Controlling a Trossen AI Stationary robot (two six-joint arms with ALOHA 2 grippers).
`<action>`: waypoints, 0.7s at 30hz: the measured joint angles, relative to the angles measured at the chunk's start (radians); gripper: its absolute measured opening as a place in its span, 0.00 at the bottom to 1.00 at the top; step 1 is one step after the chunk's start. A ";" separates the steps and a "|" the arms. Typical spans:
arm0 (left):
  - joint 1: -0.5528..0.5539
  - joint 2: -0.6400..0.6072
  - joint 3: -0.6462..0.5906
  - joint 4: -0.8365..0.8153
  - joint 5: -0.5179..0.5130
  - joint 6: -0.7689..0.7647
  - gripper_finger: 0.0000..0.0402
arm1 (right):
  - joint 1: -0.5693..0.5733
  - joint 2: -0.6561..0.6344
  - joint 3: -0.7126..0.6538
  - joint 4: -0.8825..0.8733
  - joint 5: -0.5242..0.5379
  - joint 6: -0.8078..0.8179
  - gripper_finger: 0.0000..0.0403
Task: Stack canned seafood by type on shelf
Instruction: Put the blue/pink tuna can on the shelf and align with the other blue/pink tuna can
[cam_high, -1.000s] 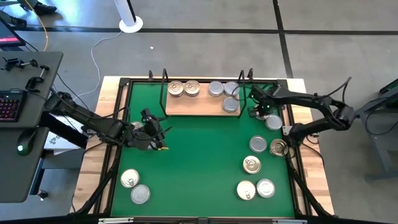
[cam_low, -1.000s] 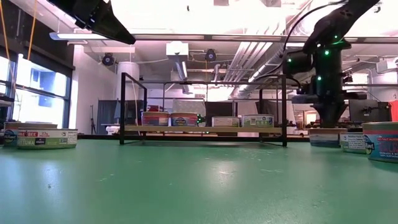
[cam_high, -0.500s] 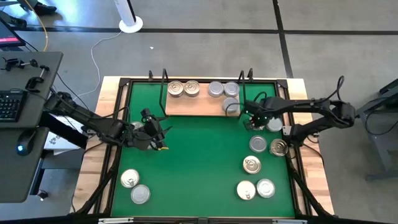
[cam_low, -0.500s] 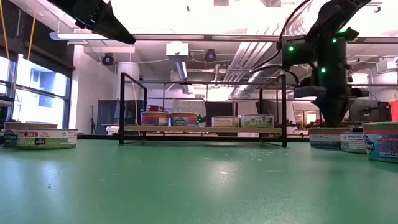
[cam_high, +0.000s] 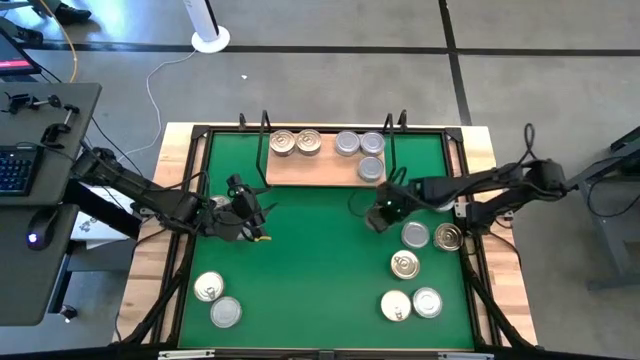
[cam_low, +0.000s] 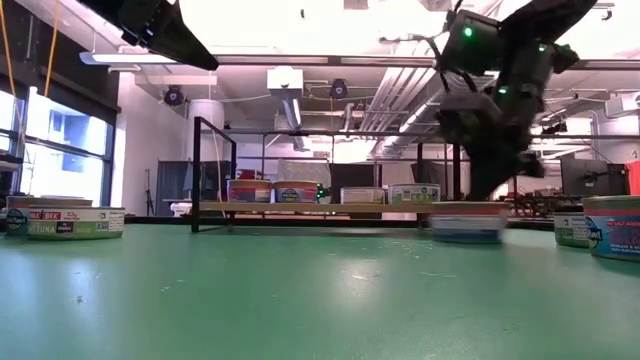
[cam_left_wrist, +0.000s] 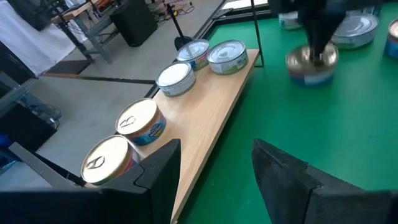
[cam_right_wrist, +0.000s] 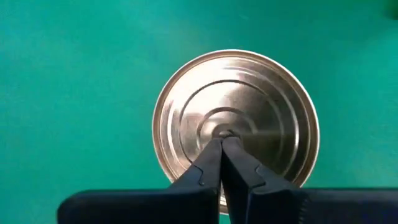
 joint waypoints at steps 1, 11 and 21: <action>-0.004 0.000 0.000 0.008 0.000 -0.001 0.46 | 0.018 0.016 0.000 0.059 0.005 -0.010 0.00; -0.115 0.000 0.057 0.029 0.003 -0.010 0.46 | 0.146 0.345 0.036 0.671 0.025 -0.048 0.00; -0.277 0.022 0.070 -0.041 0.012 -0.185 0.46 | 0.357 0.408 0.338 0.762 0.379 -0.592 0.00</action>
